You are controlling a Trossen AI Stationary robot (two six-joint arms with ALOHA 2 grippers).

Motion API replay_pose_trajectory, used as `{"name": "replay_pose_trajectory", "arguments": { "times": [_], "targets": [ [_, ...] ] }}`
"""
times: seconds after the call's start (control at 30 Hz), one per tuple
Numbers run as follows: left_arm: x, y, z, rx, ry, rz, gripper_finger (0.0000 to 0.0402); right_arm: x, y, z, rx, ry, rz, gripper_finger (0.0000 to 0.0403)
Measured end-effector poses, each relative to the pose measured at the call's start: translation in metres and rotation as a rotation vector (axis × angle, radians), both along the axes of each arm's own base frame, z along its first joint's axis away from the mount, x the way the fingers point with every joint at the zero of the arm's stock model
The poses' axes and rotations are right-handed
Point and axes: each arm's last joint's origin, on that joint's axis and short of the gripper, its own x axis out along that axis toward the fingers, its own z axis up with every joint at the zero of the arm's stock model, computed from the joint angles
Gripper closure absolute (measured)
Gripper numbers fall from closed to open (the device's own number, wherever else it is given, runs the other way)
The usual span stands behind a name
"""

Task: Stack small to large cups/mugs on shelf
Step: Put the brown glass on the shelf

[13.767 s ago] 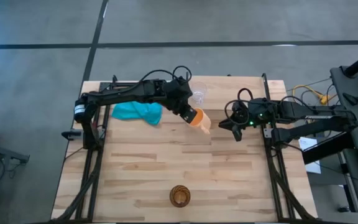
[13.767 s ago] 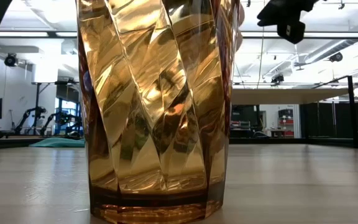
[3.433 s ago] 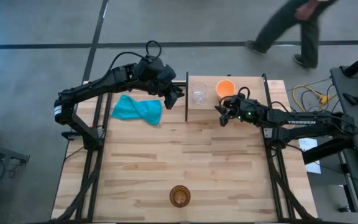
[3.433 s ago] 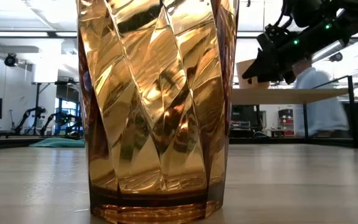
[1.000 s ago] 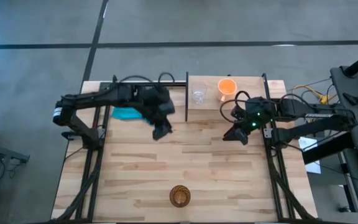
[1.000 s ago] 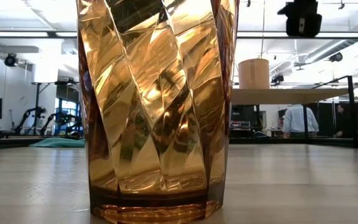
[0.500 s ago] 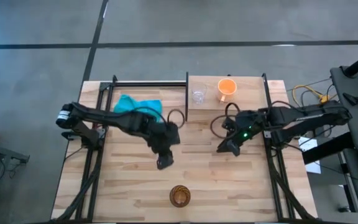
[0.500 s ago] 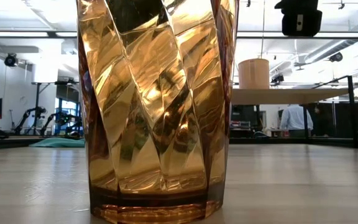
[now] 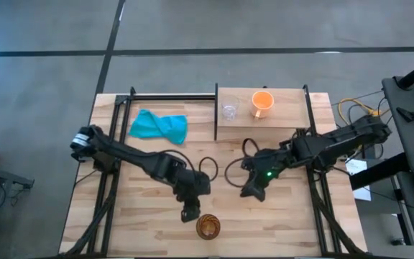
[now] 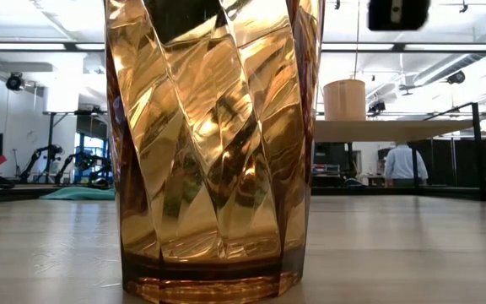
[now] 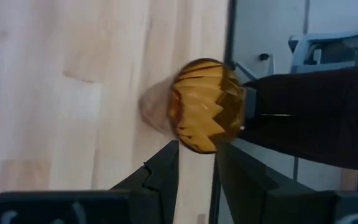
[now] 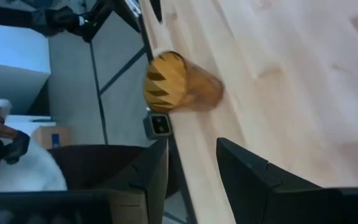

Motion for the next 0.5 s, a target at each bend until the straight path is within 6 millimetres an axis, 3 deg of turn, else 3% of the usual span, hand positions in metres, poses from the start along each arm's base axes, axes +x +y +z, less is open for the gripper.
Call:
{"name": "replay_pose_trajectory", "arguments": {
  "times": [0.27,0.5],
  "targets": [
    [-0.003,-0.01,-0.007,0.056,-0.002,0.005,0.0306,0.046,0.032,-0.003,-0.011,0.038,0.048,0.0271],
    [0.001,-0.017,-0.019,0.068,0.034,0.044,0.0306,0.076,0.063,-0.012,-0.037,0.087,0.072,0.0271]
  ]
}}
